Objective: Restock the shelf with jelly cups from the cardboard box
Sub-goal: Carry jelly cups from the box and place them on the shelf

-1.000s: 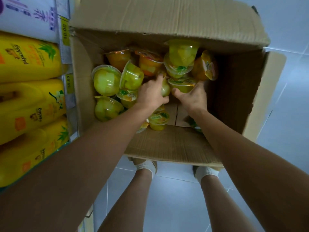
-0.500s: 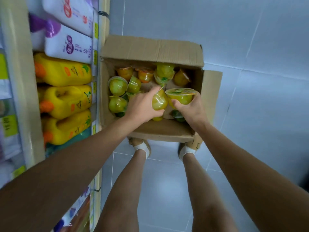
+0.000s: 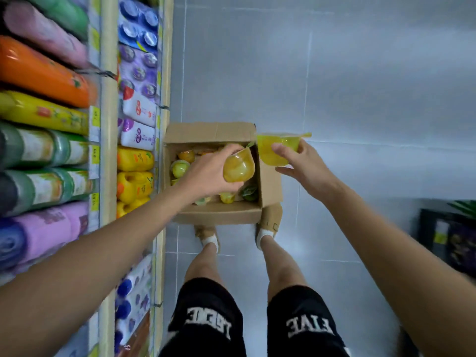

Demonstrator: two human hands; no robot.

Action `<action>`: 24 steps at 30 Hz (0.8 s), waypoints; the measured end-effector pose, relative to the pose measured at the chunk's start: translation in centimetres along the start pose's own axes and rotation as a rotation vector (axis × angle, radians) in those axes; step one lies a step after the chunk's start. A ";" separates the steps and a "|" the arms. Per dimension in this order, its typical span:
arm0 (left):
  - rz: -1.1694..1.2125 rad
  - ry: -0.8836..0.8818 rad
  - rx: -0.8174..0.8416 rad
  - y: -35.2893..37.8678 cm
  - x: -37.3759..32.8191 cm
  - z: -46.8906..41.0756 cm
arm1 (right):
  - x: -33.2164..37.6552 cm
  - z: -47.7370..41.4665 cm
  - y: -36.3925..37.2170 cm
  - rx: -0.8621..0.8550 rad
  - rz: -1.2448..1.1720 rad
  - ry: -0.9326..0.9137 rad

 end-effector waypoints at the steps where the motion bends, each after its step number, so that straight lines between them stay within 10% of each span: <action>1: -0.012 0.024 0.015 -0.7 -1.5 1.1 | 0.6 1.7 0.2 0.027 -0.058 0.002; 11: -0.118 0.382 0.291 -3.5 -13.4 11.2 | 1.7 18.2 4.7 0.115 -0.568 -0.189; 24: -0.047 0.603 0.523 1.3 -30.5 17.8 | -0.7 37.8 3.6 -0.416 -0.820 -0.639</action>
Point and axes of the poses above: each hand's wrist, its own z-axis away from the middle knuckle, its own y-axis out of the palm, x = y × z, the point moved 5 cm from there along -z, towards the middle knuckle, and after that the axes turned 13 degrees about x, right-handed, at the moved point
